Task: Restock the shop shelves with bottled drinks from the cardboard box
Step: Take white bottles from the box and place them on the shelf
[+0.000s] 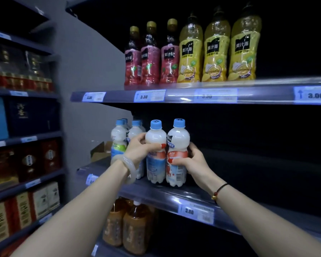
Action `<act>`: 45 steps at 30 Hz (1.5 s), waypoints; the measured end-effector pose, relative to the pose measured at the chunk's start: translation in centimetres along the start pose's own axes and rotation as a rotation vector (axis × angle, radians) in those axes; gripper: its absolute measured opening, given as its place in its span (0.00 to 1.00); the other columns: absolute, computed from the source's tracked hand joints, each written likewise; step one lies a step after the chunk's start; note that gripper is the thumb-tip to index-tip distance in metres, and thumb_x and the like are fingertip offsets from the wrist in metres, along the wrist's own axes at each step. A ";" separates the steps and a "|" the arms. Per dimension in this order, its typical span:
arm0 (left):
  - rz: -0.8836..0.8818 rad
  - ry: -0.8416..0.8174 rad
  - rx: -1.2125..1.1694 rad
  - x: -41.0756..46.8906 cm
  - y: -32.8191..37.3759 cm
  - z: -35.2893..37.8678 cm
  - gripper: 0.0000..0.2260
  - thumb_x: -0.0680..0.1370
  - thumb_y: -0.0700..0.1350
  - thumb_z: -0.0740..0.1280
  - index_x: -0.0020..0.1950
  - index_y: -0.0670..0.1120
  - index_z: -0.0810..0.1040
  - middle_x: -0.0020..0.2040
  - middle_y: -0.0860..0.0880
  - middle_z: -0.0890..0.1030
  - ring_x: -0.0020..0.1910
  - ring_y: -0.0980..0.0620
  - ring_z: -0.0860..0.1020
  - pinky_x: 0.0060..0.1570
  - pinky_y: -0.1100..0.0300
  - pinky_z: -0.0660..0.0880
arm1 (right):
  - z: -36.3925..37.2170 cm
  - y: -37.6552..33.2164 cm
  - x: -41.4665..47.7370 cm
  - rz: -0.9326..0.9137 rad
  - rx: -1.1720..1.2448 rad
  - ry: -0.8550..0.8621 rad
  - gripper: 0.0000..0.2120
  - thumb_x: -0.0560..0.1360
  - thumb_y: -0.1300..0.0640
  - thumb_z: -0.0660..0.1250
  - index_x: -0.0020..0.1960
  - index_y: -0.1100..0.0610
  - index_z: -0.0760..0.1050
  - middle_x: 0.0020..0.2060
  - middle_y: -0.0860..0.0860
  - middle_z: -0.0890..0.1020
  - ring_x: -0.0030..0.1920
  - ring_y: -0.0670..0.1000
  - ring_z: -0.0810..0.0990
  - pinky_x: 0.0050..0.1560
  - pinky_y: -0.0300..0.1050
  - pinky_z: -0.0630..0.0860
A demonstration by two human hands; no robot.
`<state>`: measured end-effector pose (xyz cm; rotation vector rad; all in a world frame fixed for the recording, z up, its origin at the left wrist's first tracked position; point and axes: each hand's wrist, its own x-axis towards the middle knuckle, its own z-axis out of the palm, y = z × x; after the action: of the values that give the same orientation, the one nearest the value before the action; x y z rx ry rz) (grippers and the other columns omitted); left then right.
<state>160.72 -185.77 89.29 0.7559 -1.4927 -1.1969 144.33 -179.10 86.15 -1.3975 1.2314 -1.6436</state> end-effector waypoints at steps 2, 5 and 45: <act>0.001 0.006 0.015 0.7 -0.9 0.4 0.22 0.64 0.35 0.77 0.57 0.39 0.76 0.52 0.42 0.82 0.52 0.44 0.81 0.56 0.50 0.77 | 0.1 0.5 0.1 0.013 -0.003 0.031 0.30 0.66 0.70 0.72 0.63 0.52 0.69 0.51 0.52 0.82 0.52 0.53 0.82 0.56 0.53 0.79; 0.003 0.032 0.019 1.6 -1.7 0.9 0.17 0.67 0.35 0.75 0.54 0.41 0.76 0.48 0.44 0.82 0.47 0.47 0.81 0.49 0.56 0.78 | 0.3 1.4 0.4 0.031 -0.002 0.068 0.29 0.67 0.70 0.72 0.63 0.51 0.69 0.51 0.51 0.81 0.52 0.52 0.82 0.56 0.51 0.79; 0.024 0.152 0.547 1.9 -5.2 1.4 0.11 0.74 0.44 0.69 0.54 0.44 0.74 0.48 0.46 0.75 0.50 0.47 0.75 0.46 0.60 0.67 | 0.2 4.5 2.9 0.213 -0.410 0.226 0.29 0.71 0.54 0.73 0.67 0.62 0.69 0.62 0.56 0.76 0.61 0.55 0.77 0.58 0.46 0.75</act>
<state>158.21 -188.69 85.09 1.1588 -1.7111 -0.6902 143.41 -183.36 83.03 -1.2764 1.8632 -1.4839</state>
